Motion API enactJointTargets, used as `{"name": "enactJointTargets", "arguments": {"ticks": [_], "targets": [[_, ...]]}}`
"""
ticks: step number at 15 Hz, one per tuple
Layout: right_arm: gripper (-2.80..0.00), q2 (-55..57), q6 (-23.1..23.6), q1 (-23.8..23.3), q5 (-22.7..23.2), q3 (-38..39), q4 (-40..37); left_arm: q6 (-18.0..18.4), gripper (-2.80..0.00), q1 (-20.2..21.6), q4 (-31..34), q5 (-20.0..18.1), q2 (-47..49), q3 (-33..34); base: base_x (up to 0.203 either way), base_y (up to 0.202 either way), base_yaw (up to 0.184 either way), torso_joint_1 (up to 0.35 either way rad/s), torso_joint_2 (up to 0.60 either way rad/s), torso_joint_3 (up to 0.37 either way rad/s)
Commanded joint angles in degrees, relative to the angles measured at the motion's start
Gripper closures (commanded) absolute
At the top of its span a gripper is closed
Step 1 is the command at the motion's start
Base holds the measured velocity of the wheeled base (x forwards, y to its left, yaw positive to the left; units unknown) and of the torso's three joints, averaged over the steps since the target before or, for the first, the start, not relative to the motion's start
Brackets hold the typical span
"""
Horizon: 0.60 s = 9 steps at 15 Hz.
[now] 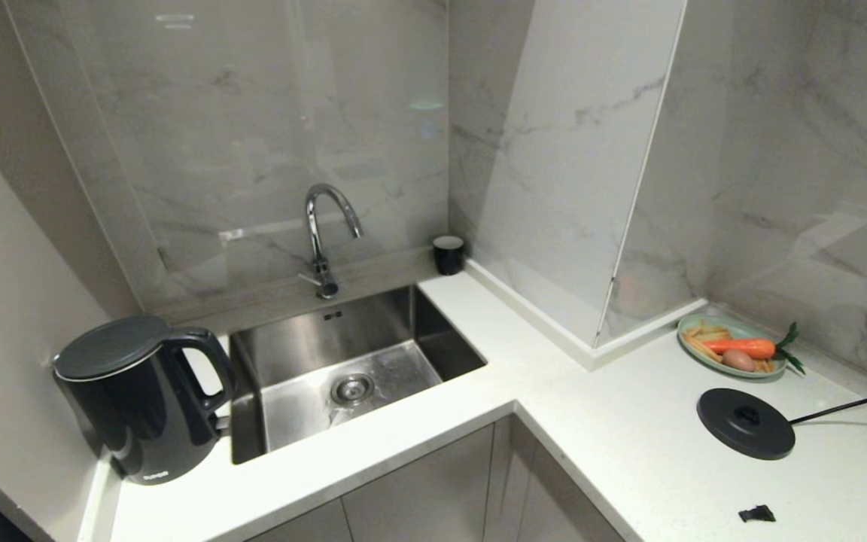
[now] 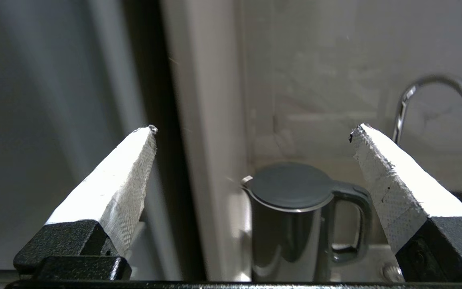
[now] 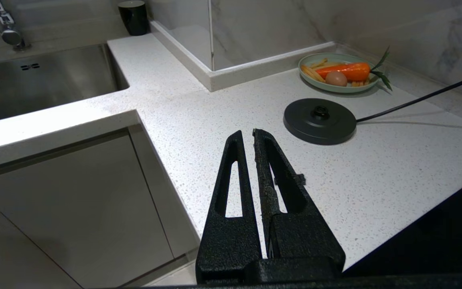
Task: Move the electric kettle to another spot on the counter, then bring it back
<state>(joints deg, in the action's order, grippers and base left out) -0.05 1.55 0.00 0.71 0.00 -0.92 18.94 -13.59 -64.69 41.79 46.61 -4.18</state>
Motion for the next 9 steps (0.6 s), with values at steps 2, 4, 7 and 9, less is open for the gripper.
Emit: {"name": "enactJointTargets", "arguments": {"ticks": [2,4,7,9], "targets": [[0.00,0.05,0.04,0.00,0.00,0.00,-0.04,-0.36,-2.80,2.36,28.19,-0.12,-20.39,-6.58,0.000,0.000,0.000,0.000,0.00,0.000],[0.00,0.05,0.04,0.00,0.00,0.00,0.04,-2.13,-2.80,8.94,43.33,-1.28,-27.17,-9.94,0.000,0.000,0.000,0.000,0.00,0.000],[0.00,0.05,0.12,0.00,0.08,0.00,-0.05,-4.20,-2.80,14.49,46.33,-4.85,-29.98,-9.46,0.000,0.000,0.000,0.000,0.00,0.000],[0.00,0.05,0.12,0.00,0.08,0.00,-0.05,-4.52,-2.80,14.20,46.97,-15.57,-36.13,-5.02,0.000,0.000,0.000,0.000,0.00,0.000]]}}
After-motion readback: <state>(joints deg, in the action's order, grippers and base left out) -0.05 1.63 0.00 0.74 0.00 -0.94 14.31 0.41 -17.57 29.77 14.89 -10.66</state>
